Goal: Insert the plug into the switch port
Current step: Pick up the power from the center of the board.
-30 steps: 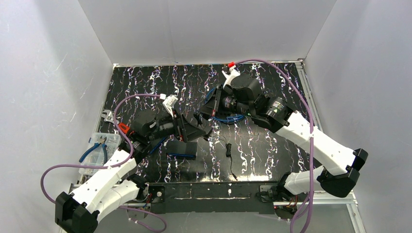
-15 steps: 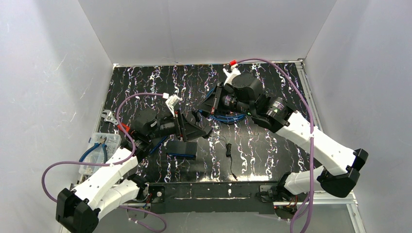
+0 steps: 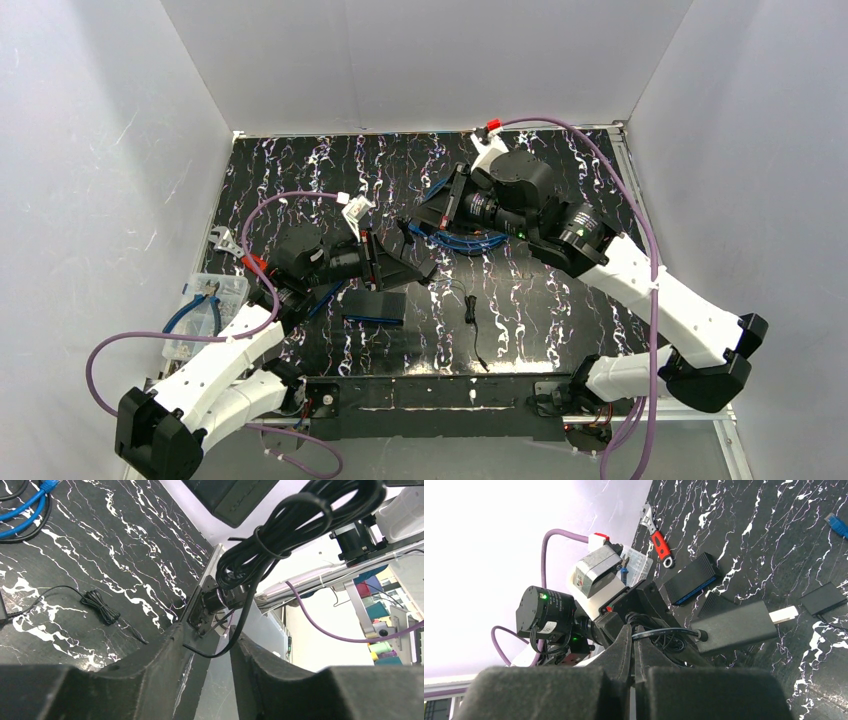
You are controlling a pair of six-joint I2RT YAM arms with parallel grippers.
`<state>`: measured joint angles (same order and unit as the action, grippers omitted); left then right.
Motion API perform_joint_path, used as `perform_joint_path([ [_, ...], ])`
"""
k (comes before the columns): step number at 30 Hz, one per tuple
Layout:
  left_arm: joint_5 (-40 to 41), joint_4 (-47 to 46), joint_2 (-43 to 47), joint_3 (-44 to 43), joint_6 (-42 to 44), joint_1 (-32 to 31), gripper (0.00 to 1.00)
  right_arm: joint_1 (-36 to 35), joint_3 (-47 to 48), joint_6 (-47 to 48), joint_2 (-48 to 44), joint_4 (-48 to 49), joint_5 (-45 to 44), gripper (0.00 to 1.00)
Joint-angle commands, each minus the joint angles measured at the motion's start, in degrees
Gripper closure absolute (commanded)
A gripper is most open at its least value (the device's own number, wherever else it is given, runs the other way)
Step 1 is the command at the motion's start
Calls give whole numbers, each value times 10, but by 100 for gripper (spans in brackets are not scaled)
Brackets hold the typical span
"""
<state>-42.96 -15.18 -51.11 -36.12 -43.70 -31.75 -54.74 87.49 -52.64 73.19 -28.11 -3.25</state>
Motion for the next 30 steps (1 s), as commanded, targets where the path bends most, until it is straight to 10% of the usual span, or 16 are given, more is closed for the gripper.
perform_joint_path([
  [1, -15, -3, 8, -8, 7, -2, 70, 1, -3, -7, -18, 39, -16, 99],
  [5, -14, 0, 2, -13, 6, -2, 100, 1, -16, -9, -23, 43, -17, 99],
  [30, -181, 220, -105, -97, 62, -13, 100, 1, -296, -30, -175, 20, -124, 99],
])
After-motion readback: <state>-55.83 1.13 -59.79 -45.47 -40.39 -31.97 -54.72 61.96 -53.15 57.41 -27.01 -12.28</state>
